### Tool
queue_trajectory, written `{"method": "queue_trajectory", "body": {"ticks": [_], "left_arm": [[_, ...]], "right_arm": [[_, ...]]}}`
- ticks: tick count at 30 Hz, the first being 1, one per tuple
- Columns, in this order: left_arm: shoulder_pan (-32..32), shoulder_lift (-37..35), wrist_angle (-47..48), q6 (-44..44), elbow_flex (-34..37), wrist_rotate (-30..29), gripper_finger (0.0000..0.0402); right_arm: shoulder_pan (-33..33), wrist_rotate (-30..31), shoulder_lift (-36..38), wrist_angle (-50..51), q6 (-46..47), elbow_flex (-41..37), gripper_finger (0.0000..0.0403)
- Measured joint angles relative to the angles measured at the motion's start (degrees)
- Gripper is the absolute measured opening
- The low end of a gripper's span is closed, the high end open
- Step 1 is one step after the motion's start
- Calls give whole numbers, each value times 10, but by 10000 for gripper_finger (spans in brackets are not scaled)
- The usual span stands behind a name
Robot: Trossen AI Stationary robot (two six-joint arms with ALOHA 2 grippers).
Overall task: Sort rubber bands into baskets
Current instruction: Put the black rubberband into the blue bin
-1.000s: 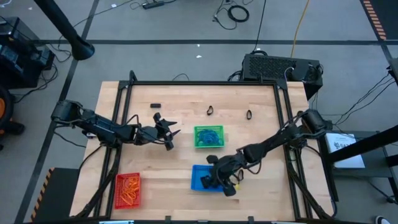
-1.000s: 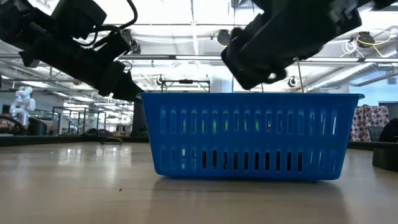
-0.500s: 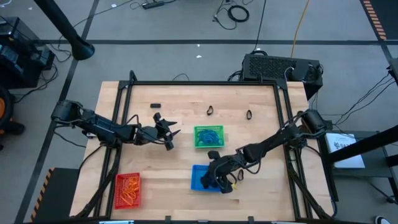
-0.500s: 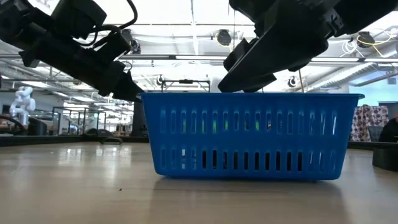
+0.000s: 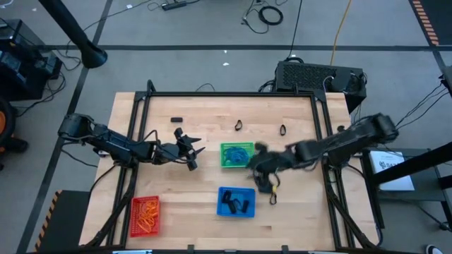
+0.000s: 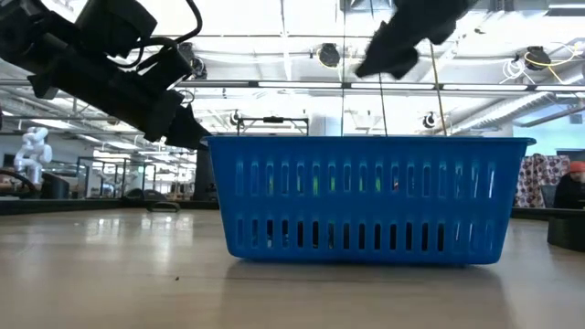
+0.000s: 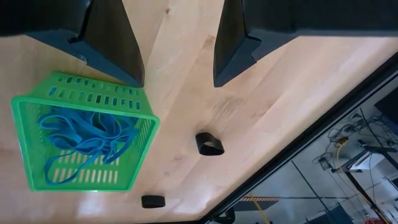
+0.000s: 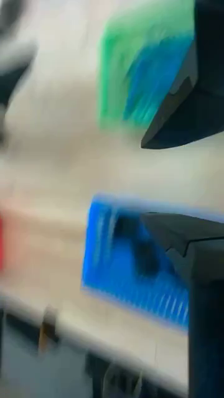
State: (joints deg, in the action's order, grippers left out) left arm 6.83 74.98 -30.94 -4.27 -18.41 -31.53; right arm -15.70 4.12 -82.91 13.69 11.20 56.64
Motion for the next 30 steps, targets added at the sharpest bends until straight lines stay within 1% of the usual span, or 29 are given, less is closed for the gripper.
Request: {"method": "queue_trajectory", "body": {"ticks": [2, 5, 7, 11, 15, 18, 21, 24, 28, 30], "left_arm": [[0, 0, 0, 0, 0, 0, 200], [0, 0, 0, -14, 0, 0, 200], [0, 0, 0, -14, 0, 0, 200], [0, 0, 0, -15, 0, 0, 200], [0, 0, 0, -15, 0, 0, 200], [0, 0, 0, -15, 0, 0, 200], [0, 0, 0, -15, 0, 0, 200], [0, 0, 0, -15, 0, 0, 200], [0, 0, 1, -15, 0, 0, 200], [0, 0, 1, -15, 0, 0, 200]], "right_arm": [[21, 52, 36, 73, 5, 0, 168], [73, 121, 74, 179, 55, -3, 168], [118, 140, 96, 224, 94, -16, 171], [227, 153, 116, 269, 163, -57, 178], [320, 147, 114, 249, 181, -113, 178], [367, 126, 108, 206, 172, -150, 178], [397, 119, 109, 174, 159, -173, 178], [418, 119, 109, 169, 165, -195, 178], [431, 118, 109, 141, 167, -227, 178], [437, 103, 108, 117, 166, -243, 178]]}}
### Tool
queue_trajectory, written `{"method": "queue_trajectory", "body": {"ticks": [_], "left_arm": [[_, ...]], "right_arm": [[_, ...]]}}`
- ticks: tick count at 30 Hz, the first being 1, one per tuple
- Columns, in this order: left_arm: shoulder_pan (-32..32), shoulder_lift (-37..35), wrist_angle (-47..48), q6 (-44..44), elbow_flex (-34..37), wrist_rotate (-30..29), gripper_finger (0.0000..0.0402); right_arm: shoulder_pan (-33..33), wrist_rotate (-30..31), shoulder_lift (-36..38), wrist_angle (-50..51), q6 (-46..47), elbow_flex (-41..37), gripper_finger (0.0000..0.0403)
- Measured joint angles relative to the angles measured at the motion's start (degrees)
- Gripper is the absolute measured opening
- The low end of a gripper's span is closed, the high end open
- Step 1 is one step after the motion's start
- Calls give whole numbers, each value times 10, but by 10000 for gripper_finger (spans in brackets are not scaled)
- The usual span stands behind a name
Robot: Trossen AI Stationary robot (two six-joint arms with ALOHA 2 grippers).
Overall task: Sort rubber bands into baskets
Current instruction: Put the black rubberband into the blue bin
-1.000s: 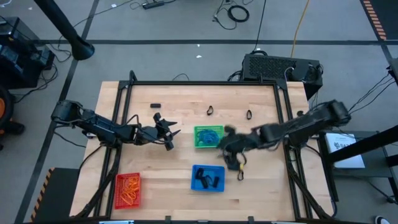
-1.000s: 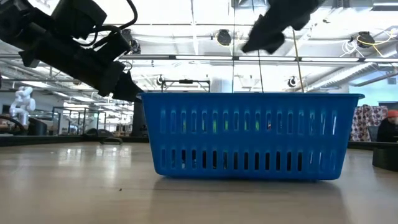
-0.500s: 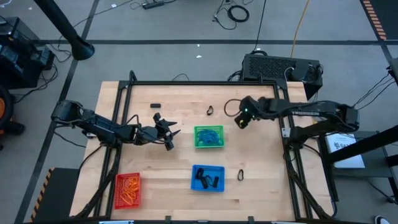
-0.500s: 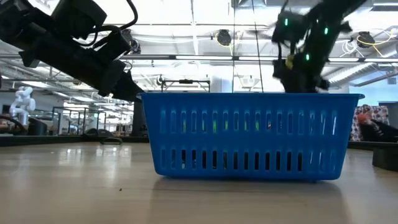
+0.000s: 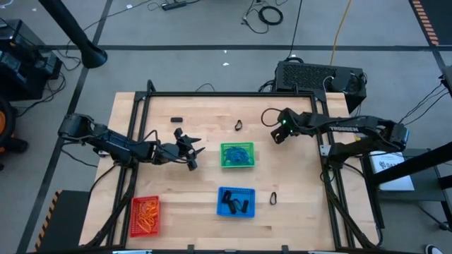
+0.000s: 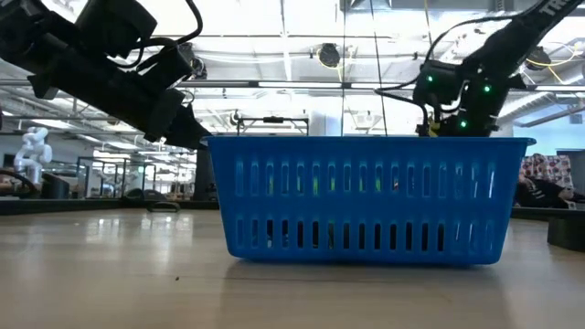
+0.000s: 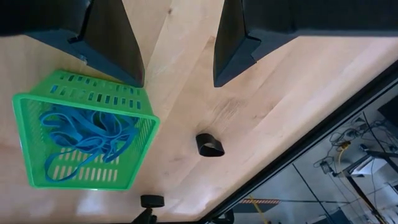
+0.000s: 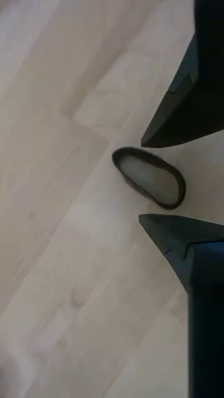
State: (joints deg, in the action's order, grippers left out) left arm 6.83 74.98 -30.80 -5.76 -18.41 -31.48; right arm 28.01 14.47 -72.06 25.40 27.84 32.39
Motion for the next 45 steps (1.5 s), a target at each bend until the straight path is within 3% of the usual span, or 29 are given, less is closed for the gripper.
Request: {"method": "queue_trajectory", "body": {"ticks": [13, 20, 24, 28, 32, 39, 45], "left_arm": [[0, 0, 0, 0, 0, 0, 200], [0, 0, 0, -1, 0, 4, 200], [0, 0, 1, -1, 0, 15, 200], [0, 0, 1, 0, 0, 17, 200], [0, 0, 1, 0, 0, 17, 200], [0, 0, 3, 0, 0, 17, 200], [0, 0, 3, 0, 0, 17, 200]], "right_arm": [[17, -23, 0, -48, 16, -39, 177], [16, -29, -52, -62, 13, -39, 152], [16, -39, -61, -72, -6, -37, 109], [15, -45, -39, -52, -21, -36, 24], [4, -68, -4, -51, -30, -24, 9], [-96, -163, 36, -105, -37, 6, 2], [-243, -162, 26, -266, -46, 27, 1]]}}
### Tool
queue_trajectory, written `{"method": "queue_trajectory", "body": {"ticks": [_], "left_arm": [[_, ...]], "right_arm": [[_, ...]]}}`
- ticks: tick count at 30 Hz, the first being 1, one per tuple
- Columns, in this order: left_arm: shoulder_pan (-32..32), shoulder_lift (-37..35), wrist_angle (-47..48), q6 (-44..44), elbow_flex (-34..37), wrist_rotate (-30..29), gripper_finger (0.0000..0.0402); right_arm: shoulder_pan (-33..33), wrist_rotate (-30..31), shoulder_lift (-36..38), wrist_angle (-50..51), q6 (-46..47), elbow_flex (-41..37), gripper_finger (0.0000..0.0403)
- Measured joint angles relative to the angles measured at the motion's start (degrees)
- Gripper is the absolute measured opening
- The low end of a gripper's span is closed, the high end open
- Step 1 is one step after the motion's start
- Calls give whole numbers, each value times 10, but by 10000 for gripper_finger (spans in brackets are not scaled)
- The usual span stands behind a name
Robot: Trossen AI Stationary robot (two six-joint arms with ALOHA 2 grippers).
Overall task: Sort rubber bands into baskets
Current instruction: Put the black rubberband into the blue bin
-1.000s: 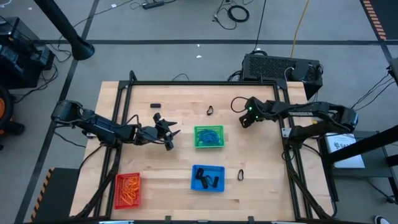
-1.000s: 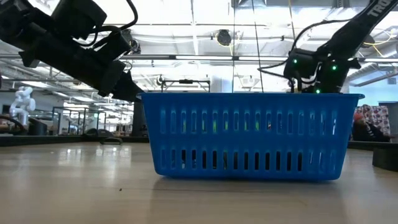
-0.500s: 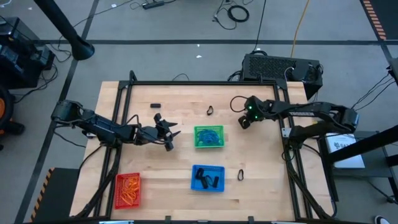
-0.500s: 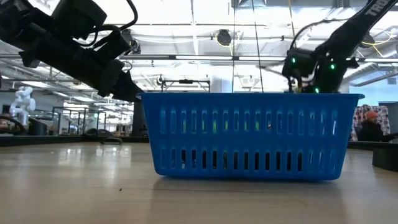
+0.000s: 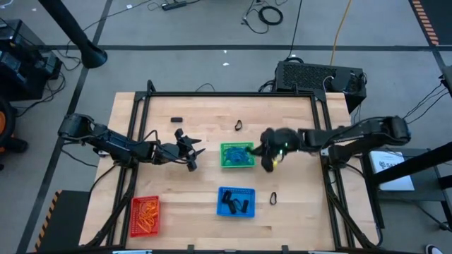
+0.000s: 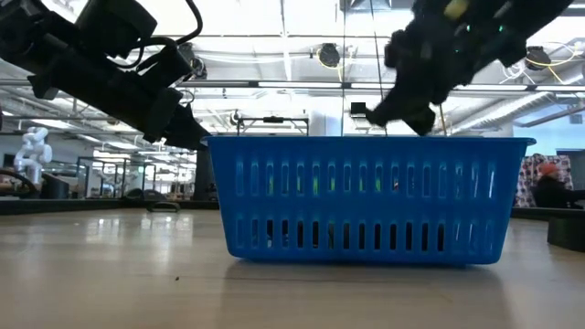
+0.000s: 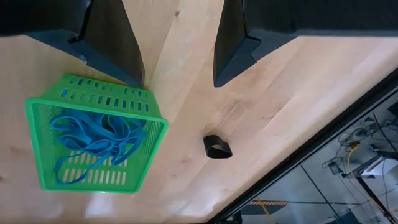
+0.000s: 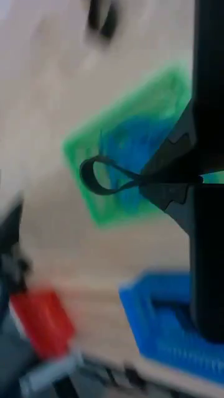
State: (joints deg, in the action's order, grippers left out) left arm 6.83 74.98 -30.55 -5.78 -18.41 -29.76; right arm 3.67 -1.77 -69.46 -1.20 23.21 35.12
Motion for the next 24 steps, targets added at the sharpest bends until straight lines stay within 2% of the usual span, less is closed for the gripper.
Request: {"method": "queue_trajectory", "body": {"ticks": [4, 8, 12, 18, 21, 24], "left_arm": [[0, 0, 0, 0, 0, 0, 200], [0, 0, 16, -28, -1, 0, 200], [-1, -2, 51, -40, -2, 0, 200], [-15, -24, 222, -43, -59, -5, 200], [-55, -40, 336, -48, -97, -31, 200], [-116, -49, 436, -74, -135, -15, 200]], "right_arm": [[-86, 2, -41, -53, -19, 24, 1], [-155, 30, -110, -50, -47, 64, 0], [-204, 30, -184, -27, -76, 116, 0], [-248, 32, -270, 56, -126, 199, 1], [-253, 32, -301, 84, -143, 226, 7], [-253, 32, -324, 97, -150, 242, 13]]}}
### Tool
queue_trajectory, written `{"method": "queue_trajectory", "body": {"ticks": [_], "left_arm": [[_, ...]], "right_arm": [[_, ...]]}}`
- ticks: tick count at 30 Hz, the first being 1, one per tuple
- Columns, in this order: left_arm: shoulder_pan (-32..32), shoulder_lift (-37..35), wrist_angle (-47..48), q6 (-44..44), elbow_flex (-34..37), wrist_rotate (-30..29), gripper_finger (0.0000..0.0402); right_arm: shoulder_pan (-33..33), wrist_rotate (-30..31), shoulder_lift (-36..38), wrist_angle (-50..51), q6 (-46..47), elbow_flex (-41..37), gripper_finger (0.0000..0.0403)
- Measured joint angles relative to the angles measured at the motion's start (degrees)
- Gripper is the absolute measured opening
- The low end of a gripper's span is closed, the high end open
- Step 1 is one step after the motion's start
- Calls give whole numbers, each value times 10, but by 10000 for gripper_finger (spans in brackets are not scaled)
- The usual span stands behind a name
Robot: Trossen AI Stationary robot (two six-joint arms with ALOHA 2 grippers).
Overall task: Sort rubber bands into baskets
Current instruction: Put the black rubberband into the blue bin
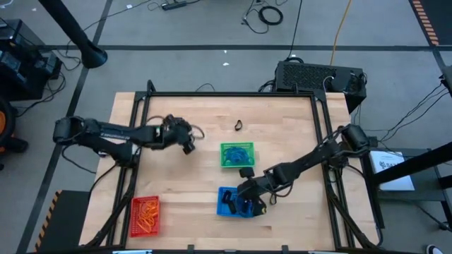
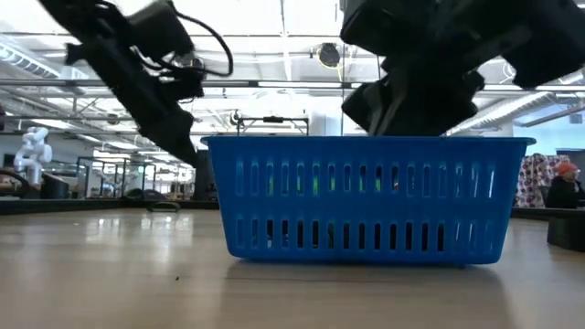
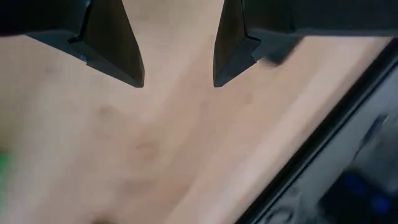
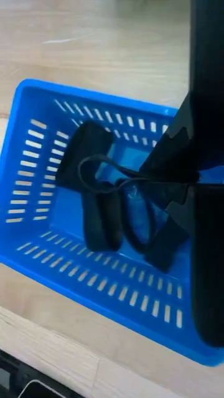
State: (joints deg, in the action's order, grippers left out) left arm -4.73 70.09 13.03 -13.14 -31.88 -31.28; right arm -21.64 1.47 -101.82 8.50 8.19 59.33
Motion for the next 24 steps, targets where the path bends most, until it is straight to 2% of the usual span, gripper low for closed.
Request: {"method": "queue_trajectory", "body": {"ticks": [5, 11, 15, 21, 24], "left_arm": [[-112, 1, 105, 1, -40, 16, 200], [-222, 1, 171, 58, -73, 103, 200], [-275, 1, 192, 111, -83, 160, 200], [-338, 21, 205, 169, -84, 173, 200], [-348, 49, 205, 214, -84, 206, 200]], "right_arm": [[0, -1, -13, 7, -32, 5, 24], [-1, -1, -10, 8, -46, 5, 40], [-5, -2, -10, 11, -71, 5, 61], [-10, -1, -10, 20, -103, 14, 114], [-10, 0, -9, 49, -97, 32, 144]]}}
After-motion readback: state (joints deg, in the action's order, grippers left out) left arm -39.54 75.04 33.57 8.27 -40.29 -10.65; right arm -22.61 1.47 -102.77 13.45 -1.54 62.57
